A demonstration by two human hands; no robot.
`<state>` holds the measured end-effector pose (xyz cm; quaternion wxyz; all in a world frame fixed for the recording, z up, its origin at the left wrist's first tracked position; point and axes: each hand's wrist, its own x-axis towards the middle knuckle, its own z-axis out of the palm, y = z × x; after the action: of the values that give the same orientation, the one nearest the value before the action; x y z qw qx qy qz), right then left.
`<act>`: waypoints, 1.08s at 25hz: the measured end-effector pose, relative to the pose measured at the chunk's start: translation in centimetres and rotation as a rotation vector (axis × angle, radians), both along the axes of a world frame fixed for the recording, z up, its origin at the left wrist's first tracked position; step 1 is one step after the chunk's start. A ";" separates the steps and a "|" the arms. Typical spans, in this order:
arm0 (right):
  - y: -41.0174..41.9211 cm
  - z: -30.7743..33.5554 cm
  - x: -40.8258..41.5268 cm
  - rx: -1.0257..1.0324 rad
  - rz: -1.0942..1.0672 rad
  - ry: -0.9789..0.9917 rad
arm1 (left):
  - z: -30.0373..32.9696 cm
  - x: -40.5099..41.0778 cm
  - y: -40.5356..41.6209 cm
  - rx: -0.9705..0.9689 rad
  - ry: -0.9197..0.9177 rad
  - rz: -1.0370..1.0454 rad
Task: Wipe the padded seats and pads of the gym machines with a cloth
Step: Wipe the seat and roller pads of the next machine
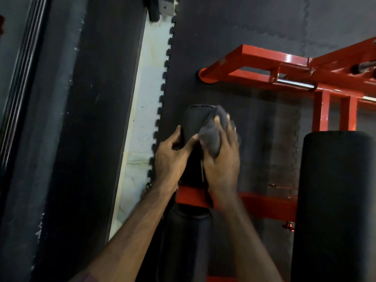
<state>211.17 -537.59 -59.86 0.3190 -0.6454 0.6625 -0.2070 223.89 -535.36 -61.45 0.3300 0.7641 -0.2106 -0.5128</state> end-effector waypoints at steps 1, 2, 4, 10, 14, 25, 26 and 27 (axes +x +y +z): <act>-2.1 0.0 0.0 0.002 -0.025 -0.019 | 0.0 -0.1 -0.1 0.010 -0.036 0.013; -3.2 0.1 -0.1 0.005 -0.033 -0.032 | 0.0 -0.2 -0.2 0.024 -0.055 0.015; -2.1 0.3 -0.2 0.001 -0.026 -0.039 | 0.2 -0.3 -0.6 0.055 -0.053 0.000; 5.7 0.3 -0.8 0.016 0.035 -0.030 | 1.1 -0.1 -0.1 -0.035 0.143 0.025; -2.3 -0.2 0.1 -0.015 -0.025 0.015 | 0.5 0.5 0.4 -0.091 0.190 0.041; -0.6 -0.2 0.4 -0.064 0.091 0.037 | -0.9 0.7 -0.6 0.054 0.386 0.109; -2.2 -0.3 0.5 -0.060 0.072 0.037 | -1.2 0.6 -0.4 0.054 0.395 0.117; -2.7 -0.3 0.4 -0.046 0.056 0.036 | -1.3 0.7 -0.1 0.055 0.390 0.118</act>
<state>211.58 -540.31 -60.12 0.2976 -0.6745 0.6449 -0.2016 224.56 -535.49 -62.80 0.3729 0.6700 -0.0837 -0.6364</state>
